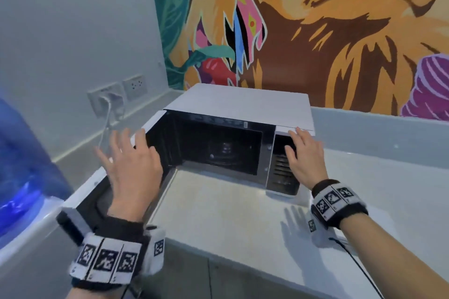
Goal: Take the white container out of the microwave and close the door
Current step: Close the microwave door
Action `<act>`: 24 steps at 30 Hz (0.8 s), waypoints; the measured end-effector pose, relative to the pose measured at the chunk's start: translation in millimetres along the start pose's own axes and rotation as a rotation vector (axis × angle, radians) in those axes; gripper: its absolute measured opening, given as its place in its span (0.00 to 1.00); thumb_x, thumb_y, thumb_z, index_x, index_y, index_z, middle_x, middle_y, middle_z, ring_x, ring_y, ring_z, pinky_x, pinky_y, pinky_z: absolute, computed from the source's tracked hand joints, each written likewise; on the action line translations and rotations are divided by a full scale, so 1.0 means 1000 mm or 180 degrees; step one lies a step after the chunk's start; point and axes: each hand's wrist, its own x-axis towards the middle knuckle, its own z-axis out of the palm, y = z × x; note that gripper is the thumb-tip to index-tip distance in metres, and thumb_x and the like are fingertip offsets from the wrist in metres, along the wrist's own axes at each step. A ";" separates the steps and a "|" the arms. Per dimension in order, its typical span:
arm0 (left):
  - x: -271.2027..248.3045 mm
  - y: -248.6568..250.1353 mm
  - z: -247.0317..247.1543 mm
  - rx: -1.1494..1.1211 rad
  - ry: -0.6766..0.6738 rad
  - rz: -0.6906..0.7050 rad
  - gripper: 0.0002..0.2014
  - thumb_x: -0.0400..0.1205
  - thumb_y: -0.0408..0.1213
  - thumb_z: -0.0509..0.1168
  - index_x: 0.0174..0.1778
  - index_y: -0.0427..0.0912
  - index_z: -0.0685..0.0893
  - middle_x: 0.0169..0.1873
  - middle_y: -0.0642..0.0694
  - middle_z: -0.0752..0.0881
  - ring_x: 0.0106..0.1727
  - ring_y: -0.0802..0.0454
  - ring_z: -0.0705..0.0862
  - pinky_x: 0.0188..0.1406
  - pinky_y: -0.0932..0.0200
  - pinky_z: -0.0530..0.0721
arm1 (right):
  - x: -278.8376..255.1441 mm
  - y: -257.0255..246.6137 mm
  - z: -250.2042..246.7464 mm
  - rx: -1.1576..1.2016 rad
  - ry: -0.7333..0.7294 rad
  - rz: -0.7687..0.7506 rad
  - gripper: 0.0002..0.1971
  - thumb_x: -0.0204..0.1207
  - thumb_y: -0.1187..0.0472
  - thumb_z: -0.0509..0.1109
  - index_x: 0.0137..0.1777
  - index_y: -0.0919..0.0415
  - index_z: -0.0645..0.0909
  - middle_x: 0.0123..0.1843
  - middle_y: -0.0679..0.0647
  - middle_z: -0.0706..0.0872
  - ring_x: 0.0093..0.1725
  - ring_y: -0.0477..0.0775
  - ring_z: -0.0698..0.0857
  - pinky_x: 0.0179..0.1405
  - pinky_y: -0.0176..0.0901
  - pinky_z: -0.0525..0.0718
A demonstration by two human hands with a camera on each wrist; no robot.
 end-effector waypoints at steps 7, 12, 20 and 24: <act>0.002 -0.065 -0.014 0.0695 -0.1832 -0.1368 0.34 0.84 0.59 0.45 0.76 0.35 0.69 0.73 0.30 0.73 0.75 0.30 0.70 0.78 0.31 0.59 | 0.010 -0.001 0.003 -0.0128 -0.0018 0.0144 0.22 0.83 0.54 0.56 0.73 0.61 0.72 0.76 0.63 0.73 0.77 0.62 0.68 0.81 0.64 0.58; -0.016 -0.034 -0.026 0.0299 -0.1757 -0.0931 0.31 0.85 0.56 0.48 0.72 0.32 0.71 0.65 0.31 0.81 0.66 0.32 0.80 0.59 0.45 0.78 | 0.016 -0.004 0.000 -0.0193 -0.0011 0.0166 0.23 0.82 0.54 0.55 0.73 0.63 0.73 0.71 0.65 0.78 0.73 0.64 0.72 0.75 0.58 0.65; -0.072 0.073 0.008 -0.0798 -0.1930 0.0530 0.28 0.86 0.49 0.51 0.83 0.57 0.53 0.67 0.37 0.72 0.43 0.41 0.80 0.48 0.50 0.82 | 0.018 -0.008 -0.005 -0.0205 -0.0029 0.0224 0.20 0.83 0.57 0.54 0.68 0.66 0.77 0.66 0.65 0.80 0.67 0.65 0.75 0.73 0.57 0.68; -0.066 0.124 0.059 -0.1218 -0.1642 0.0869 0.29 0.87 0.44 0.52 0.84 0.54 0.51 0.64 0.38 0.70 0.37 0.44 0.75 0.39 0.54 0.77 | 0.018 -0.009 -0.003 -0.0154 0.0021 0.0254 0.20 0.83 0.58 0.54 0.69 0.65 0.76 0.67 0.64 0.80 0.68 0.64 0.75 0.74 0.57 0.68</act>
